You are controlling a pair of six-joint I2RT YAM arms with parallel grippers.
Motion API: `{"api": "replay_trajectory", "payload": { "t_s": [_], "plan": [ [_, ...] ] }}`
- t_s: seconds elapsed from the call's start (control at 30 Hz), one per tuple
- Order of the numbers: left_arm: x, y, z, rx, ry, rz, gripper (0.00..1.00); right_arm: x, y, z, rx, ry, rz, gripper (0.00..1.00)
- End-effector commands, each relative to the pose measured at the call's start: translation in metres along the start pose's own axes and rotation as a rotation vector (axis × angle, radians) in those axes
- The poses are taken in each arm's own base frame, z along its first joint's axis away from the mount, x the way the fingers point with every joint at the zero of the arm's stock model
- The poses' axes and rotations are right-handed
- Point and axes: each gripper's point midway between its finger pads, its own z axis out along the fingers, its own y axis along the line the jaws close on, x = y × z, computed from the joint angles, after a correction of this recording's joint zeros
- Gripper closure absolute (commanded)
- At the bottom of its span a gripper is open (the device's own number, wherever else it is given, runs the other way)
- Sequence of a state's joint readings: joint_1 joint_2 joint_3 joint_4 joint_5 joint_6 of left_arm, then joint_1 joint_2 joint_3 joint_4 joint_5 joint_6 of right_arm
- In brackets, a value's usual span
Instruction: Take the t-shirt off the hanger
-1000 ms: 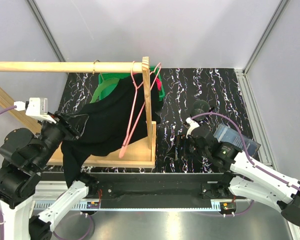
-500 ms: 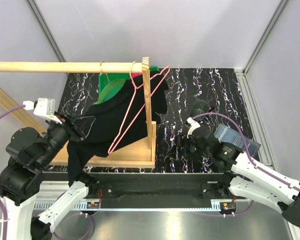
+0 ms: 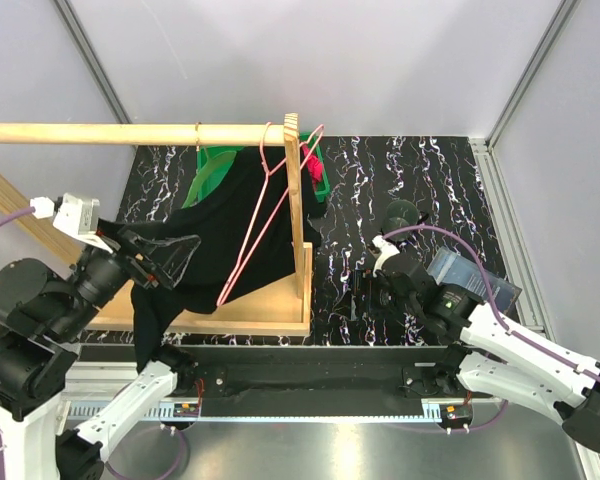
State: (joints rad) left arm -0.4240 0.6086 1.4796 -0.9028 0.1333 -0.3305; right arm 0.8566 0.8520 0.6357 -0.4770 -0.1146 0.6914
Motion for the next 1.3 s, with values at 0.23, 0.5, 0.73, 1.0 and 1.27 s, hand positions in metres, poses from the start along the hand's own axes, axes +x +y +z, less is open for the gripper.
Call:
{"api": "replay_trajectory", "payload": {
  "t_s": [0.23,0.5,0.73,1.0,1.27],
  "plan": [
    [-0.011,-0.009,0.030,0.048,0.039,0.022,0.17,-0.014,0.014,-0.013,-0.042,-0.069,0.039,0.18],
    [-0.009,-0.003,0.045,0.029,0.060,0.054,0.27,-0.018,0.016,-0.010,-0.032,-0.064,0.032,0.19],
    [0.005,0.009,0.060,-0.008,0.104,0.047,0.68,-0.019,0.015,-0.009,-0.028,-0.075,0.036,0.18],
    [0.002,0.016,0.058,-0.057,0.070,0.012,0.95,-0.019,0.014,-0.009,-0.026,-0.075,0.035,0.19],
    [-0.047,0.000,0.045,-0.042,-0.070,-0.035,1.00,-0.022,0.016,-0.010,-0.028,-0.081,0.036,0.19]
  ]
}}
